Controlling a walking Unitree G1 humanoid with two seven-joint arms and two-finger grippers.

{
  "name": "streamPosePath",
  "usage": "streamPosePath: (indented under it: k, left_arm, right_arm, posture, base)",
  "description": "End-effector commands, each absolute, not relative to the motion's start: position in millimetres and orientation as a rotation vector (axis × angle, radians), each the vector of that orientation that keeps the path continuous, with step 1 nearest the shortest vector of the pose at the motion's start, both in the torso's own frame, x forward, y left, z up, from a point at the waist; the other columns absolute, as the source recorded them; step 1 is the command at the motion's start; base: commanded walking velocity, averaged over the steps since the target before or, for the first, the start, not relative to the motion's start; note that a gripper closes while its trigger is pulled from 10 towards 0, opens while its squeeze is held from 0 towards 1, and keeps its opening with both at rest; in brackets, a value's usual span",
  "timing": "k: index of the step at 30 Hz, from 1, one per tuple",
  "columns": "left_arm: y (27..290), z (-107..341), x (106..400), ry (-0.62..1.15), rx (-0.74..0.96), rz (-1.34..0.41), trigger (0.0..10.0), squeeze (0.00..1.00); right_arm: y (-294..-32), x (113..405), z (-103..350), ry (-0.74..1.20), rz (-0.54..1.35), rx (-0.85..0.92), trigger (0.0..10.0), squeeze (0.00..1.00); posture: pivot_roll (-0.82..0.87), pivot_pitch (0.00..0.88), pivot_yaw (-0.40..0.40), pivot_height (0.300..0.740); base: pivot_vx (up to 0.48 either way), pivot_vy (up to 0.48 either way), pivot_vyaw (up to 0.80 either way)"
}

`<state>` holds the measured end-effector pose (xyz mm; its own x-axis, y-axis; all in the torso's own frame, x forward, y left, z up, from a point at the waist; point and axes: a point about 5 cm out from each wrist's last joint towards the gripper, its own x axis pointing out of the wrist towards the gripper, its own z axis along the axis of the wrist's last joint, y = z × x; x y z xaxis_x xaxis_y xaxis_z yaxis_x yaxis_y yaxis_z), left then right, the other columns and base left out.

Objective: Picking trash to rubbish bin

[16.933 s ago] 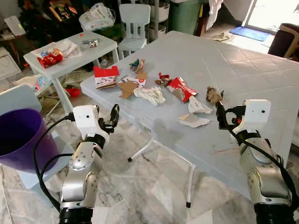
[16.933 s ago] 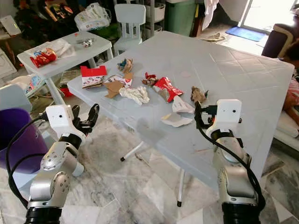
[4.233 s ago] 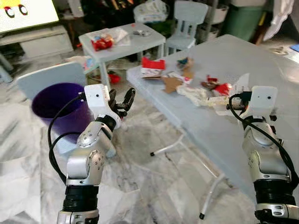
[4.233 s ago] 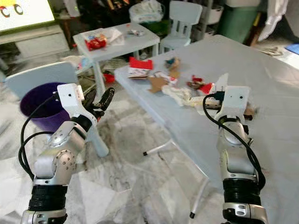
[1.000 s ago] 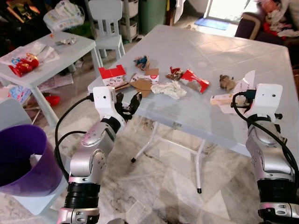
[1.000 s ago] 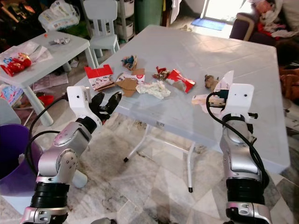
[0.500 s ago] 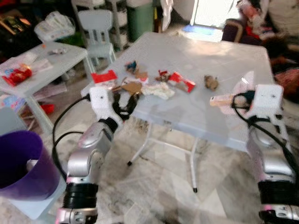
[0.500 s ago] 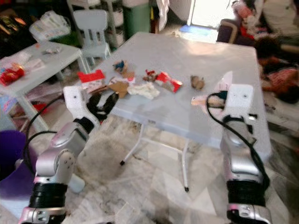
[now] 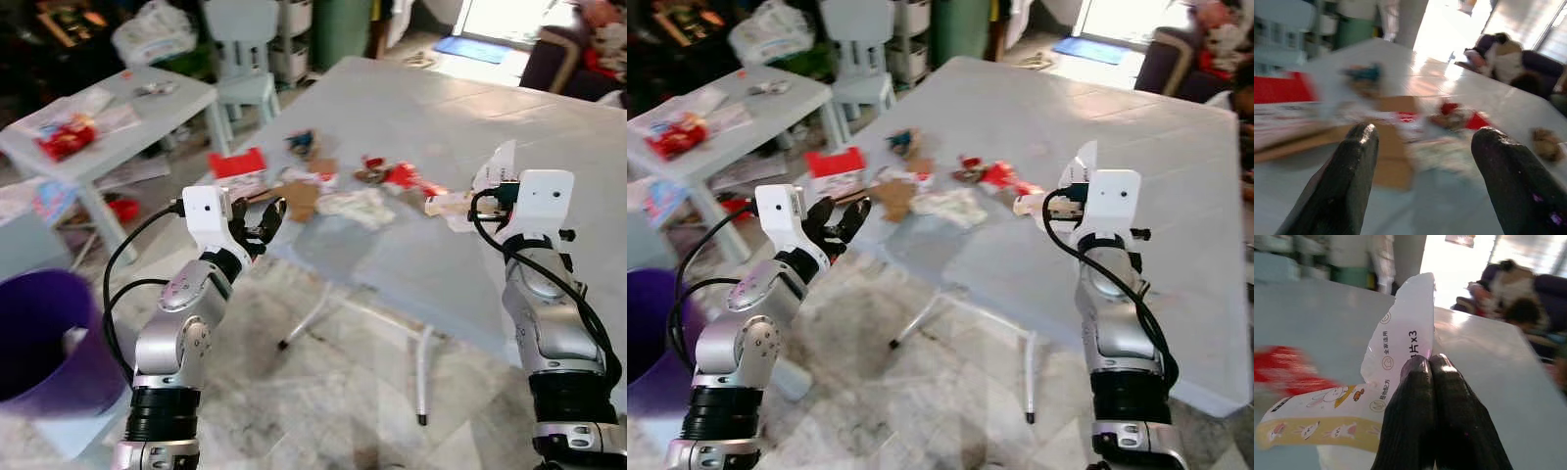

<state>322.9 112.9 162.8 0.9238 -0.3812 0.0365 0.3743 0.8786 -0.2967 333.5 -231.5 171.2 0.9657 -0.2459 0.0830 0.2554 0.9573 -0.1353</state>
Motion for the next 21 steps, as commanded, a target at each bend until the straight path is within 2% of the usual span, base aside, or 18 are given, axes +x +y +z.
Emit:
streamPosePath:
  k: [1,3,7,21]
  left_arm:
    - [117.5,167.3,324.1,0.014,-0.279,-0.387,10.0,0.00]
    - [117.3,165.7,324.1,0.025,-0.275,-0.385,10.0,0.00]
    - [115.5,159.0,323.3,0.070,-0.275,-0.382,10.0,0.00]
    - [90.7,147.3,333.2,0.203,-0.211,-0.564,10.0,0.00]
  right_arm:
    - [-226.9,335.5,179.3,-0.096,-0.241,-0.140,10.0,0.00]
    - [-226.9,335.6,179.3,-0.096,-0.241,-0.140,10.0,0.00]
    - [-226.4,335.8,179.2,-0.095,-0.240,-0.143,10.0,0.00]
    - [-231.2,332.0,185.9,-0.106,-0.244,-0.158,10.0,0.00]
  posture:
    - [0.05,0.073,-0.021,0.740]
    - [0.05,0.073,-0.021,0.740]
    - [0.05,0.073,-0.021,0.740]
    - [0.01,0.079,-0.023,0.740]
  base:
    - [0.420,0.000,0.00]
    - [0.309,0.000,0.00]
    - [0.000,0.000,0.00]
    - [0.000,0.000,0.00]
